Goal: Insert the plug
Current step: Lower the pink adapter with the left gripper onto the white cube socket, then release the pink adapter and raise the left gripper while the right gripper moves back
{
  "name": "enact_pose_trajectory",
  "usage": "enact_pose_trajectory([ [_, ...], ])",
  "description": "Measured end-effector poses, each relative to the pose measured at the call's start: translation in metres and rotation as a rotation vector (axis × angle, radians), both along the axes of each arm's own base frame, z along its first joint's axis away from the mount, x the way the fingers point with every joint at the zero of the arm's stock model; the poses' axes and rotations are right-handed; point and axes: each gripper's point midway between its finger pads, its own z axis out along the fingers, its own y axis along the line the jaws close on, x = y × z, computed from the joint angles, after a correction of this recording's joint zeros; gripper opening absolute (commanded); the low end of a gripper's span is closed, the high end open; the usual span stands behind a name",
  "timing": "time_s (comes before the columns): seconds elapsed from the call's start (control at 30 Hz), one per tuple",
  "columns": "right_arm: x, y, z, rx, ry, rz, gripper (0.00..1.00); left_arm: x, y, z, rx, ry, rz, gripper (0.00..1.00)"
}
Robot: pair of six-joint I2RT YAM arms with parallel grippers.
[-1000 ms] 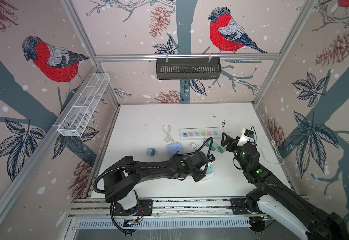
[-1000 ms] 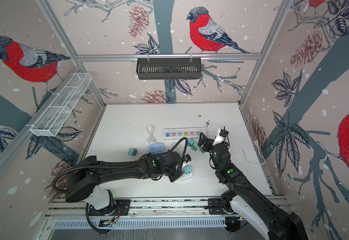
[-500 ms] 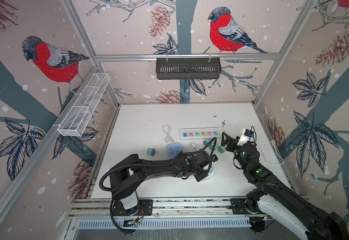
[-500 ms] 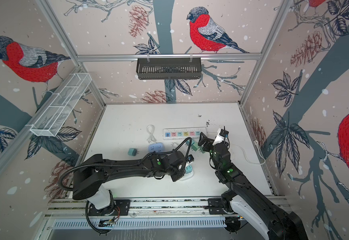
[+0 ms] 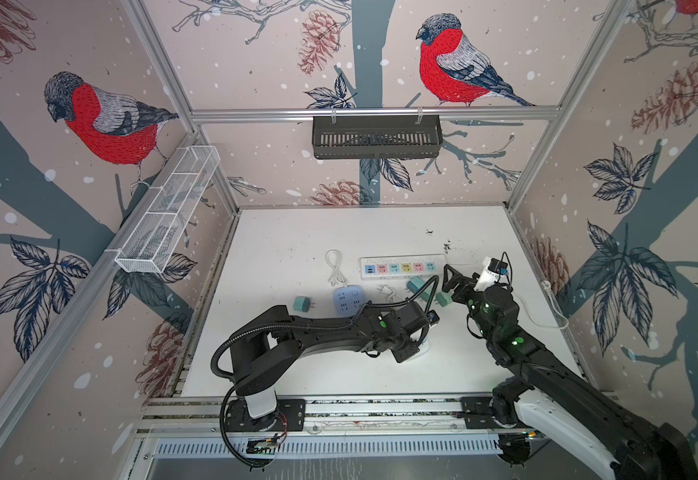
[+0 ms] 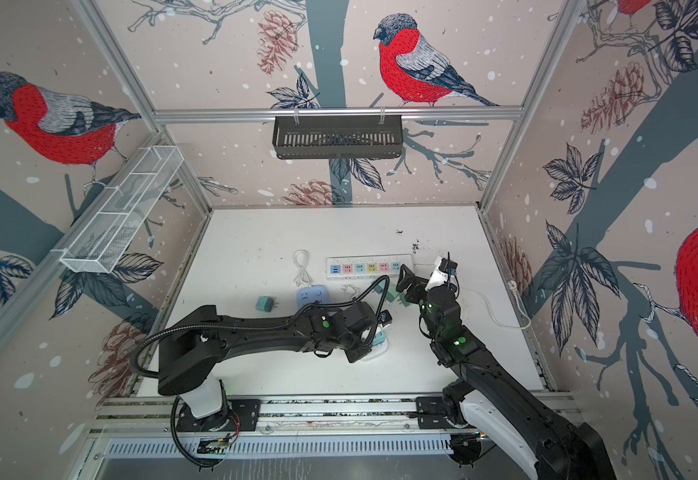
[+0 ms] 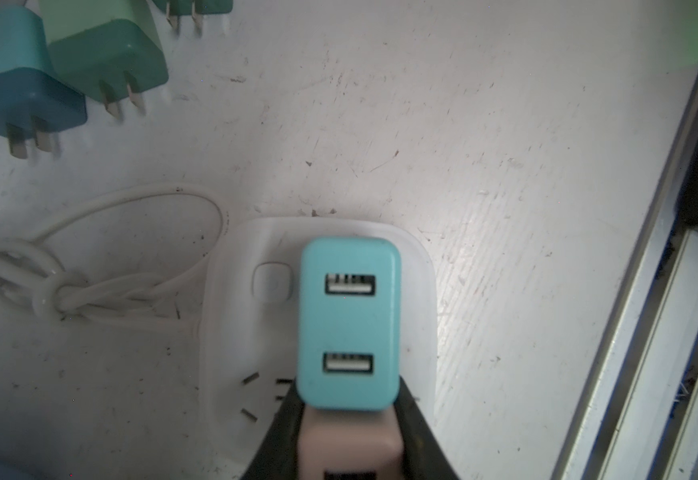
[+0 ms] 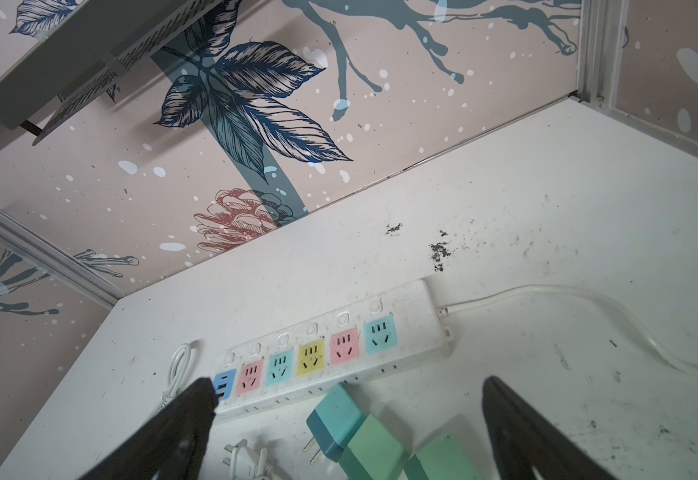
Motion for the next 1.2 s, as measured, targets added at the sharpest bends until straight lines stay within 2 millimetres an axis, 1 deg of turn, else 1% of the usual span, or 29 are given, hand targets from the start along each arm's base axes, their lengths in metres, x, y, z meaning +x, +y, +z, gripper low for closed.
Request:
enact_pose_trajectory([
  [0.27, 0.000, 0.000, 0.000, -0.001, 0.001, 0.000, 1.00, 0.000, 0.000, -0.001, 0.004, 0.000, -0.002, 0.00],
  [0.3, 0.000, 0.000, 0.000, -0.001, 0.001, 0.000, 1.00, 0.000, 0.000, -0.001, 0.004, 0.001, -0.002, 0.06],
  [0.37, 0.000, 0.000, 0.000, -0.001, 0.001, 0.000, 1.00, 0.000, 0.000, -0.001, 0.005, -0.001, -0.001, 0.35],
  [0.43, 0.000, 0.000, 0.000, 0.000, 0.001, -0.001, 1.00, 0.001, 0.000, 0.000, 0.008, -0.011, 0.002, 0.58],
  [0.47, 0.000, 0.000, 0.000, 0.000, 0.001, -0.002, 1.00, 0.002, 0.002, -0.001, 0.018, -0.020, 0.007, 0.97],
  [0.53, 0.000, -0.002, 0.000, 0.003, 0.001, -0.011, 1.00, 0.004, 0.008, -0.001, 0.040, -0.031, 0.017, 0.99],
  [0.57, 0.001, -0.003, -0.001, 0.014, 0.004, -0.018, 1.00, 0.005, 0.009, 0.003, 0.039, -0.043, 0.023, 0.99],
  [0.63, 0.002, -0.004, -0.001, 0.012, 0.009, -0.025, 1.00, 0.009, 0.010, 0.018, 0.013, -0.071, 0.039, 0.99],
  [0.73, 0.003, -0.004, 0.002, 0.012, 0.009, -0.023, 1.00, 0.016, 0.006, 0.052, -0.060, -0.130, 0.055, 0.99],
  [0.8, 0.003, -0.001, 0.003, 0.013, 0.013, -0.010, 1.00, 0.021, 0.007, 0.084, -0.127, -0.187, 0.076, 0.99],
  [0.87, 0.003, -0.001, 0.005, 0.015, 0.012, -0.008, 1.00, 0.027, 0.011, 0.121, -0.218, -0.256, 0.104, 0.99],
  [0.9, 0.002, -0.003, 0.005, 0.014, 0.011, -0.013, 1.00, 0.030, 0.017, 0.142, -0.275, -0.300, 0.129, 0.99],
  [0.93, 0.001, -0.005, 0.006, 0.015, 0.011, -0.023, 1.00, 0.032, 0.024, 0.159, -0.324, -0.337, 0.153, 0.99],
  [1.0, 0.001, -0.011, 0.008, 0.036, 0.008, -0.054, 1.00, 0.034, 0.047, 0.193, -0.442, -0.416, 0.219, 0.99],
  [1.07, 0.001, -0.017, 0.011, 0.044, 0.004, -0.076, 1.00, 0.032, 0.070, 0.214, -0.557, -0.470, 0.277, 0.99],
  [1.13, 0.003, -0.021, 0.013, 0.049, 0.013, -0.093, 1.00, 0.029, 0.093, 0.225, -0.667, -0.520, 0.320, 0.99],
  [1.2, 0.006, -0.022, 0.018, 0.067, 0.017, -0.092, 1.00, 0.027, 0.111, 0.231, -0.754, -0.555, 0.359, 0.99],
])
